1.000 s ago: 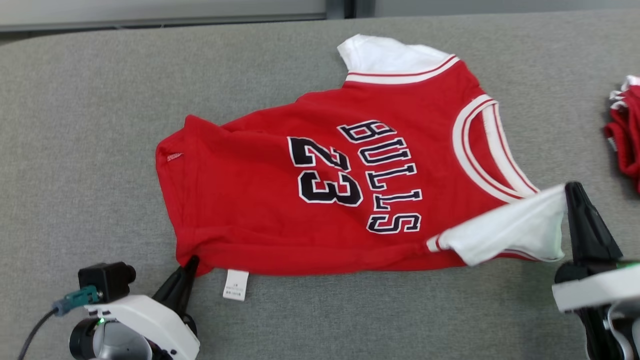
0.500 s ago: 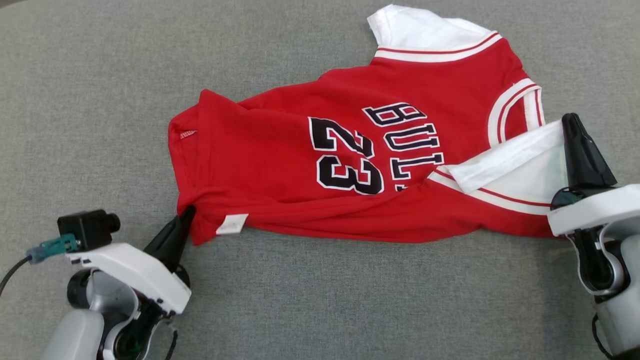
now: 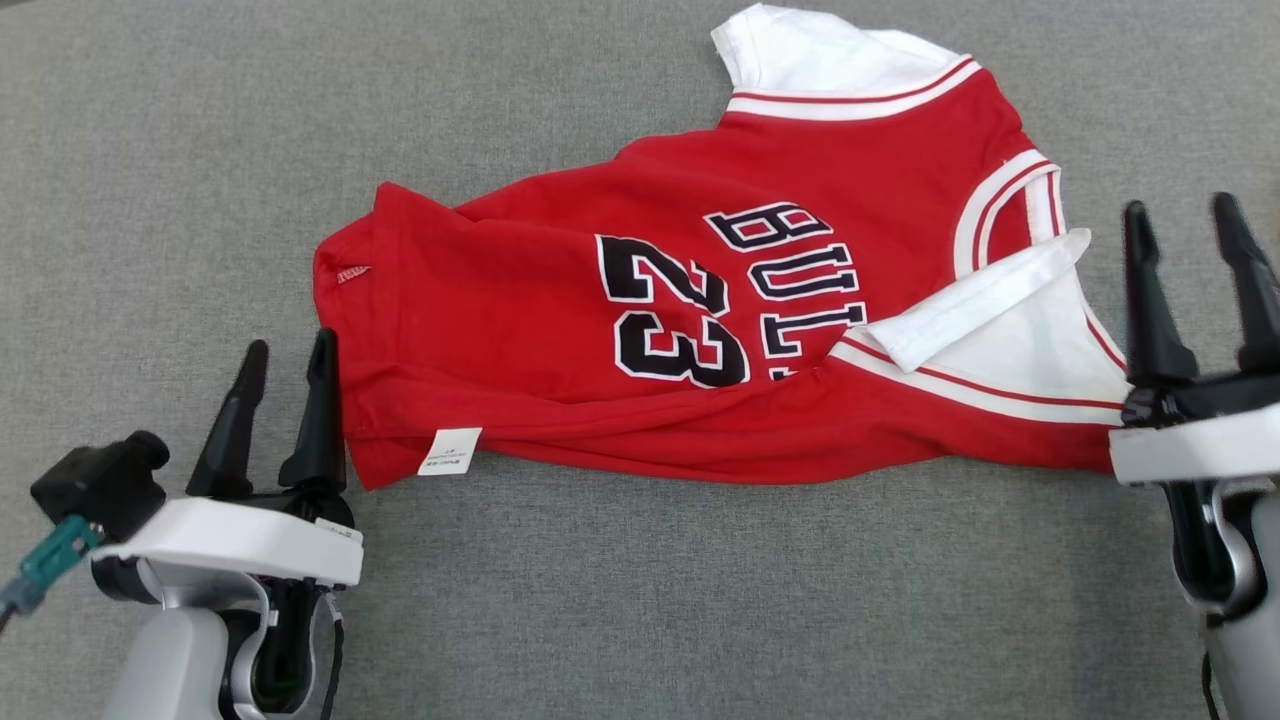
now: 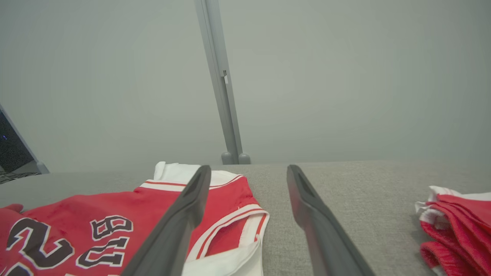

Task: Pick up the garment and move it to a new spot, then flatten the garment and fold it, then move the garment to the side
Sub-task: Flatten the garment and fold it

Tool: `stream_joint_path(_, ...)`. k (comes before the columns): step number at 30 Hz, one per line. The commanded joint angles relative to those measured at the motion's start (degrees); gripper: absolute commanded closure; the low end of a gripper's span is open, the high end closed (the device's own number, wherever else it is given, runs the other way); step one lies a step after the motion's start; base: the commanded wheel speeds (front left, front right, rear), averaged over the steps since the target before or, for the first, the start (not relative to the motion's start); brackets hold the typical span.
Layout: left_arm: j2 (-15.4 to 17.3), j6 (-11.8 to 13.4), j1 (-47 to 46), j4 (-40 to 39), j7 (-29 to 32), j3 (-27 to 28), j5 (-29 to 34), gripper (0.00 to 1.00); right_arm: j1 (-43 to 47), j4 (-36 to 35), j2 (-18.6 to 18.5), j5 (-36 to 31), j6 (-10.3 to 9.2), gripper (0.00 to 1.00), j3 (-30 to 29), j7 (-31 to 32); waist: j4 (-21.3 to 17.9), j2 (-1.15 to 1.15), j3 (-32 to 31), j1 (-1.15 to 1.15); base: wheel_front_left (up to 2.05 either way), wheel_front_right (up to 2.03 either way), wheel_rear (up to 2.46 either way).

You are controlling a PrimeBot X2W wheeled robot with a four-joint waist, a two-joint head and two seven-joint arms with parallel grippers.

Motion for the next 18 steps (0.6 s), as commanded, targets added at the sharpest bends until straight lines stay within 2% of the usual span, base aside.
stream_joint_path(1, 0.0, 1.3, 0.9, -1.0, -4.0, 0.1, 3.1, 0.00, 3.6, -4.2, 1.3, -3.8, 0.00, 0.00, -3.3, -0.3, -0.1, 0.00, -0.8, 0.00, 0.00, 0.00, 0.00)
stream_joint_path(5, -0.7, 3.9, 2.4, -2.7, -9.9, -0.4, 9.1, 0.00, 9.7, -11.2, 3.1, -10.0, -0.01, 0.00, -7.3, -0.3, -0.5, 0.00, -2.6, 0.00, 0.00, 0.00, 0.00)
stream_joint_path(10, -2.1, 6.3, 6.1, -4.6, -12.0, -0.1, 15.2, 0.00, 17.6, -16.1, 5.7, -13.2, -0.01, 0.00, -9.1, -0.3, -1.6, 0.00, -5.4, 0.00, 0.00, 0.00, 0.00)
stream_joint_path(18, -4.2, 6.4, 12.2, -5.5, -12.1, 1.6, 20.2, 0.00, 24.9, -18.4, 7.7, -14.1, -0.01, 0.00, -9.5, -0.3, -2.7, 0.00, -8.5, 0.00, 0.00, 0.00, 0.00)
